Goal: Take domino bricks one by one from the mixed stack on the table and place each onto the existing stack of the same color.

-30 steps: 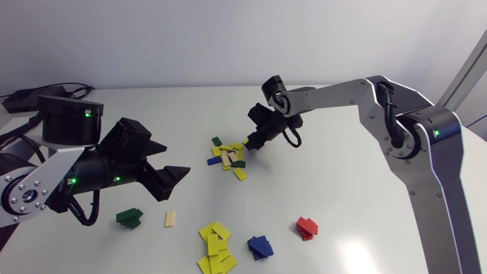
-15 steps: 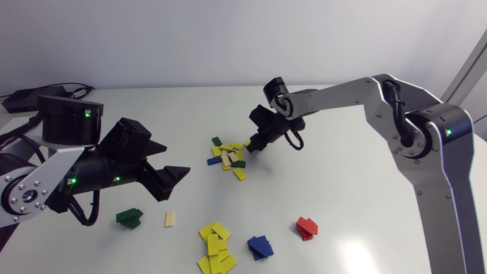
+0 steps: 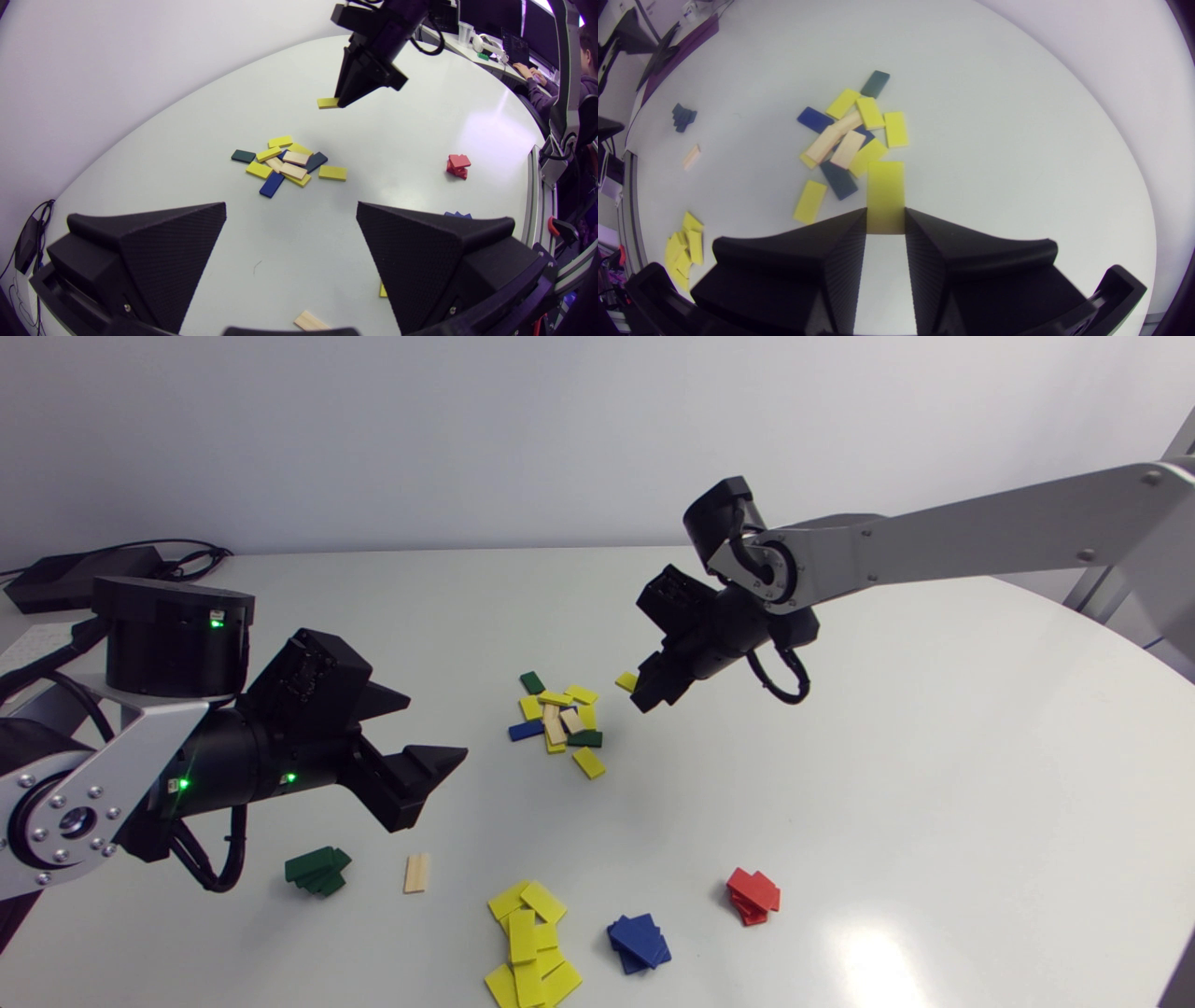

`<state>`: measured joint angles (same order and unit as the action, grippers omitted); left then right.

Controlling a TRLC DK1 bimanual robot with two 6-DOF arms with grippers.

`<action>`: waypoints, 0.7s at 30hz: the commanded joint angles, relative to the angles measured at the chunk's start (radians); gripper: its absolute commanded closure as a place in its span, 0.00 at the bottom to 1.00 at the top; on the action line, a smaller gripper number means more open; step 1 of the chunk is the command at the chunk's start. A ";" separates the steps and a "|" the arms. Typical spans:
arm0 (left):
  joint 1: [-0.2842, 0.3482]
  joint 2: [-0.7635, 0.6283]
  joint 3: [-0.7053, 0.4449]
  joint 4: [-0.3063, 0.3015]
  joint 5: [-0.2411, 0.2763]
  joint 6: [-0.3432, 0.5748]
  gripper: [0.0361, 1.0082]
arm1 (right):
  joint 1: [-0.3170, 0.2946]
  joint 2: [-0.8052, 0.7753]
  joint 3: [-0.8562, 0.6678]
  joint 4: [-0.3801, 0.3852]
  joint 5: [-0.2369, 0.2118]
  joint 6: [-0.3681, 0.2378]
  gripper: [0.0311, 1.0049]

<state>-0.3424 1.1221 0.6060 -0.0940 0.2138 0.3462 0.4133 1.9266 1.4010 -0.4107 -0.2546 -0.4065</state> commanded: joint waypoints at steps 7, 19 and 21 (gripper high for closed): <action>0.006 0.047 -0.052 0.045 0.010 0.005 0.01 | 0.148 -0.206 -0.255 0.015 -0.005 -0.032 0.87; 0.011 0.030 -0.080 0.048 0.010 0.004 0.01 | 0.346 -0.261 -0.361 0.016 -0.005 -0.018 0.88; 0.016 0.030 -0.081 0.053 0.010 0.004 0.01 | 0.374 -0.276 -0.378 0.016 -0.005 -0.012 0.88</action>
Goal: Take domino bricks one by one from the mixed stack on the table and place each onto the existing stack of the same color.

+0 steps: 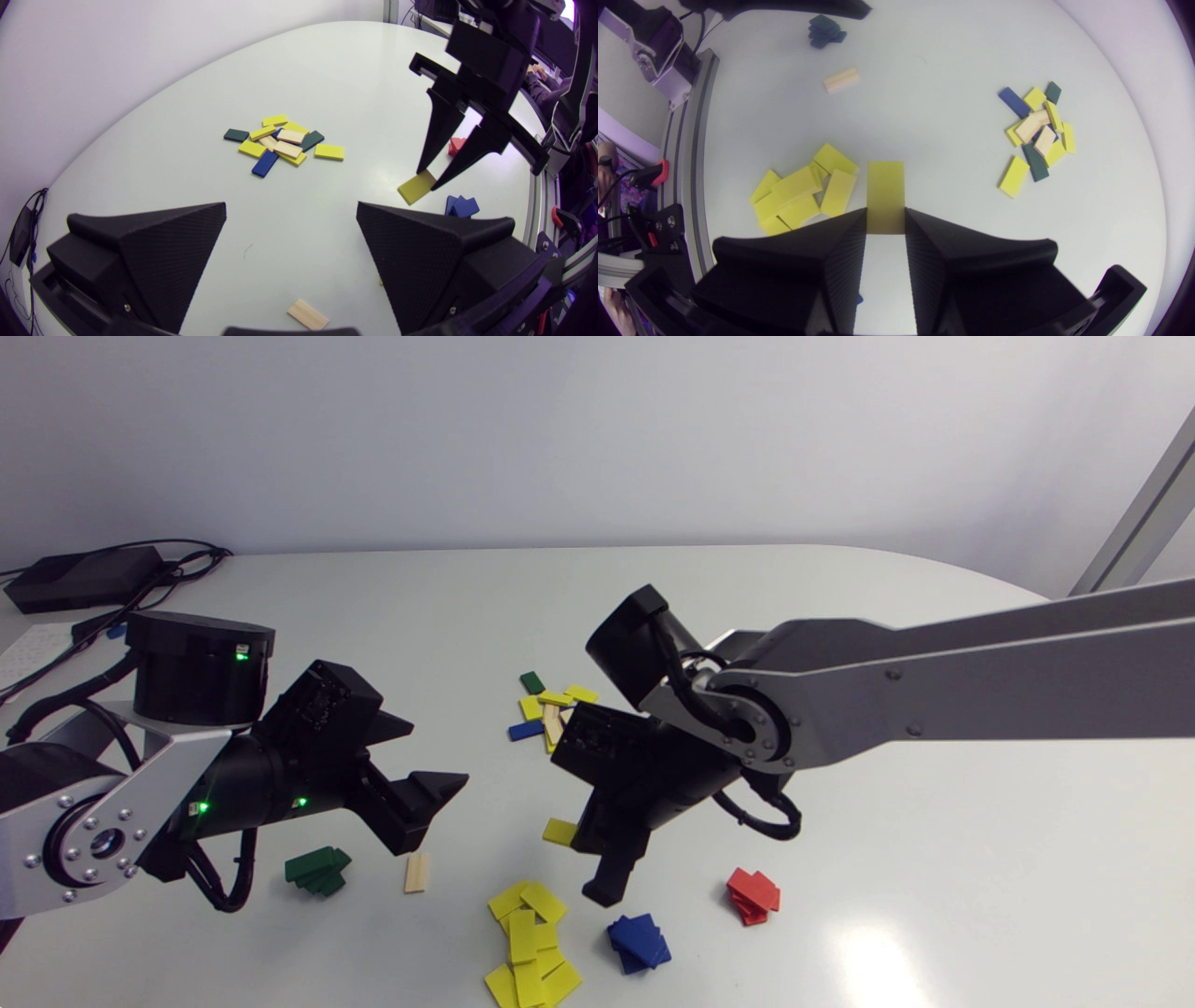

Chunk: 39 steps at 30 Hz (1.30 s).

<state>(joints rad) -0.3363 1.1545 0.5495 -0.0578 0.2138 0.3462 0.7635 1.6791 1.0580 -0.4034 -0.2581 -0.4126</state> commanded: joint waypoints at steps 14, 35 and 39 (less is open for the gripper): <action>0.010 0.007 -0.036 0.032 0.010 0.002 0.01 | 0.188 -0.084 -0.107 0.025 -0.003 0.057 0.88; 0.010 -0.027 -0.053 0.030 0.009 0.002 0.01 | 0.203 0.033 -0.046 0.002 -0.001 0.009 0.88; 0.011 -0.029 -0.053 0.032 0.009 0.004 0.01 | 0.201 0.050 -0.033 -0.011 -0.001 -0.005 0.88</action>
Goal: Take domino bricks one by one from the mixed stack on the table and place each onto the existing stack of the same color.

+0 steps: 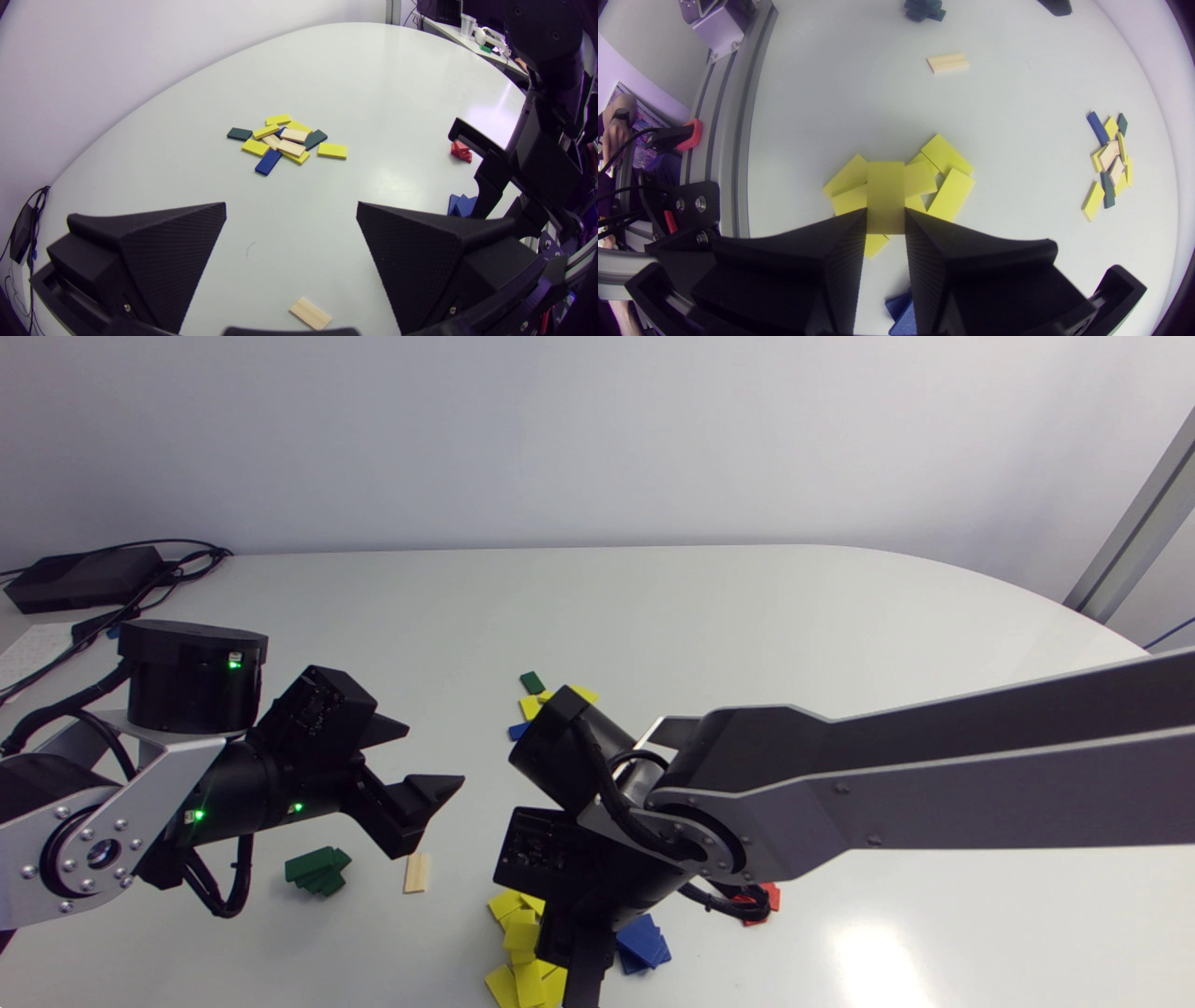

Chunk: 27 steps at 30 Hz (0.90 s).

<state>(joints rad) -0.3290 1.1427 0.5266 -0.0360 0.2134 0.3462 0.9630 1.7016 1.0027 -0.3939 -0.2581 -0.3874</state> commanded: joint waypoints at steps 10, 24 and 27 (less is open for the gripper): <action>0.005 -0.014 -0.028 0.012 0.009 0.002 0.01 | -0.004 0.055 0.048 -0.045 -0.004 -0.067 0.88; 0.005 -0.009 -0.031 0.016 0.009 0.000 0.01 | -0.004 0.098 0.083 -0.074 -0.004 -0.093 0.87; 0.005 -0.009 -0.030 0.016 0.009 -0.001 0.01 | -0.004 0.105 0.091 -0.074 -0.004 -0.093 0.87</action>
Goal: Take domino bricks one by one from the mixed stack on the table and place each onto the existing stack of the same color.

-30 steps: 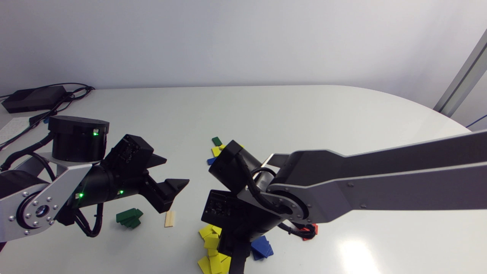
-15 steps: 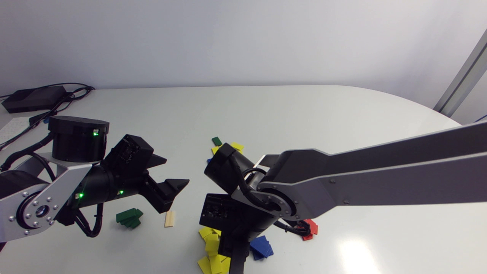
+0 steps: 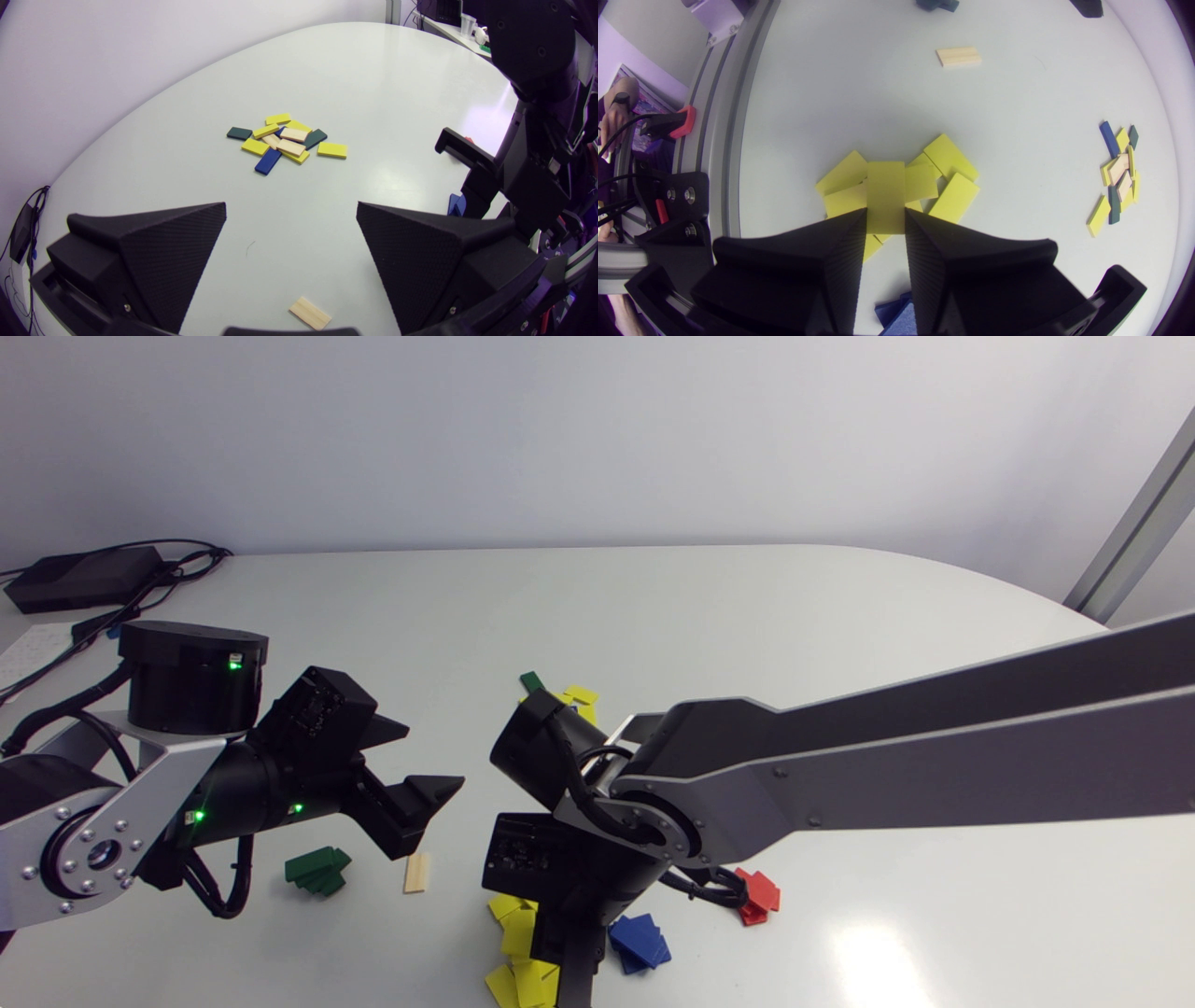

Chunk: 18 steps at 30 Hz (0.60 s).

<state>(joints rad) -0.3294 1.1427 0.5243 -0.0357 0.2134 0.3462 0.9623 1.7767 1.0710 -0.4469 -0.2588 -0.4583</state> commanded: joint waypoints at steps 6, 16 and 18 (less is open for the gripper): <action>0.004 -0.012 -0.030 0.014 0.009 -0.003 0.01 | -0.002 0.041 0.033 -0.022 -0.003 -0.022 0.87; 0.004 -0.024 -0.038 0.014 0.009 -0.003 0.01 | 0.000 0.061 0.047 -0.026 -0.003 -0.017 0.62; 0.004 -0.024 -0.038 0.014 0.009 -0.003 0.01 | 0.001 0.061 0.046 -0.029 -0.003 -0.016 0.61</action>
<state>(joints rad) -0.3294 1.1309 0.5095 -0.0353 0.2134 0.3462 0.9623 1.8114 1.1034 -0.4572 -0.2588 -0.4618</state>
